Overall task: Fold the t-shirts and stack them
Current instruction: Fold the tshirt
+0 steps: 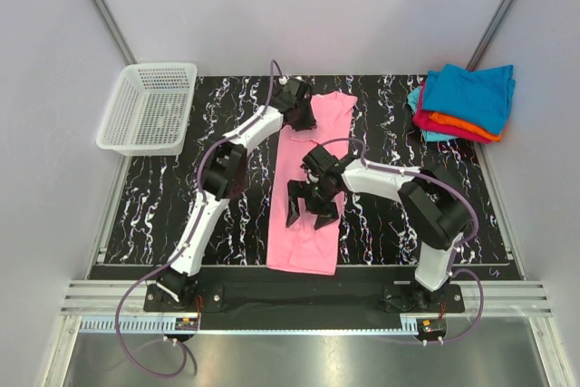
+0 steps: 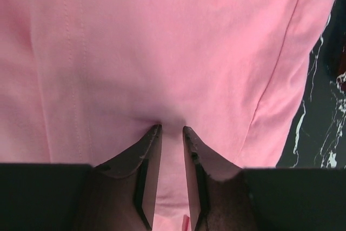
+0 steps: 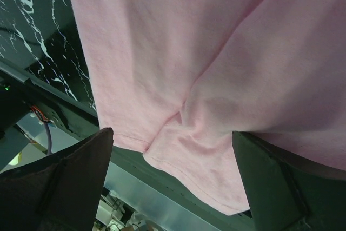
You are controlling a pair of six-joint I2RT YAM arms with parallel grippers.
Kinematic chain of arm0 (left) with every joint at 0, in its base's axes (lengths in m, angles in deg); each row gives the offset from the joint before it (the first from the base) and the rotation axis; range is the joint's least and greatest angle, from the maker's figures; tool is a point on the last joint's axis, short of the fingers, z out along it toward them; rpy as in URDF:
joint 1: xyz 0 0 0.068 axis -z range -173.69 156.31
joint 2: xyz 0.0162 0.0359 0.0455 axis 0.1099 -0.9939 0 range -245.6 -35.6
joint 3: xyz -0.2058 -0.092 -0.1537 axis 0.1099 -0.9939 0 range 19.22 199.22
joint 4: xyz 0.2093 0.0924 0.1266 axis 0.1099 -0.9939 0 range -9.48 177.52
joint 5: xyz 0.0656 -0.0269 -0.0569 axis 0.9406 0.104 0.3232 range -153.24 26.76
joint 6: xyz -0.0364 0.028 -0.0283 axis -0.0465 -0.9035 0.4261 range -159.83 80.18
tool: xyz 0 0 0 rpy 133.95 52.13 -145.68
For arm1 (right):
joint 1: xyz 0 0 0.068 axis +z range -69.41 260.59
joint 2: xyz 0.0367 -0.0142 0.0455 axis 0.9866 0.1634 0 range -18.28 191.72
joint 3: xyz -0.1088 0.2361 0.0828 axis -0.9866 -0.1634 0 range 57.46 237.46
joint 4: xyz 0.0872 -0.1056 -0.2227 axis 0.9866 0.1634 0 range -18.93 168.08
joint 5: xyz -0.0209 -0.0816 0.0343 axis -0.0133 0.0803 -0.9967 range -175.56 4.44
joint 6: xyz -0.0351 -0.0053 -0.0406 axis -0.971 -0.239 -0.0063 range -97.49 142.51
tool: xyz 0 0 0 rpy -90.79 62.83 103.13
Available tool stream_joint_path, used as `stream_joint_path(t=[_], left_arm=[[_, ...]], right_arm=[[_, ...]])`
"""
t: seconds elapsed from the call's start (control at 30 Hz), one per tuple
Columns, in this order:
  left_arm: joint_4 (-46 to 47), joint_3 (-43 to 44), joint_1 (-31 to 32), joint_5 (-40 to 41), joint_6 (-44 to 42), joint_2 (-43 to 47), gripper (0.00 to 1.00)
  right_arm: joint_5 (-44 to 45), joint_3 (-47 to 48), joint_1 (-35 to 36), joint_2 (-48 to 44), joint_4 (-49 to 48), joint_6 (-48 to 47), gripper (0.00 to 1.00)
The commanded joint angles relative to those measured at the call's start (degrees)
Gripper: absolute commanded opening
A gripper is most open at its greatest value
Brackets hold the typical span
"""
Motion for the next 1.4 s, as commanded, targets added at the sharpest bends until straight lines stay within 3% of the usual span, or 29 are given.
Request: stream_joint_path(t=[0.0, 0.37, 0.6, 0.7, 0.97, 1.13, 1.27, 1.3, 1.37], left_arm=[[1.06, 4.29, -2.68, 0.17, -0.09, -2.08, 0.3], [16.69, 6.42, -10.16, -7.12, 5.1, -6.13, 0.34], [48.39, -5.36, -11.21, -13.01, 3.61, -2.44, 0.4], [54.14, -7.3, -11.21, -15.56, 2.73, -0.51, 0.43], [49.15, -20.47, -11.13, -10.56, -3.68, 15.39, 0.48], [33.78, -26.36, -11.13, -5.2, -5.8, 25.92, 0.49], [19.02, -30.75, -9.81, -6.15, -6.23, 33.05, 0.45], [14.3, -32.68, -8.59, -5.11, -5.8, 34.81, 0.44], [13.37, -42.68, -7.27, -5.45, -4.92, 41.39, 0.44]], right_arm=[[7.65, 1.36, 0.76, 7.54, -0.81, -3.47, 1.0], [16.98, 8.85, 0.67, 11.07, 7.29, -5.49, 1.0], [21.37, 6.91, 0.67, 6.24, 6.06, -7.69, 1.0], [23.03, 6.03, 0.67, 3.95, 4.74, -7.43, 1.0], [33.5, 2.17, 0.67, -9.41, 2.19, -6.28, 1.0], [35.88, -1.16, 0.67, -14.42, 2.81, -6.9, 1.0], [37.19, -4.42, 0.67, -16.97, 3.68, -4.45, 1.0], [37.2, -5.21, 0.67, -17.67, 4.12, -3.74, 1.0], [36.67, -7.76, 0.67, -18.64, 4.38, -1.2, 1.0]])
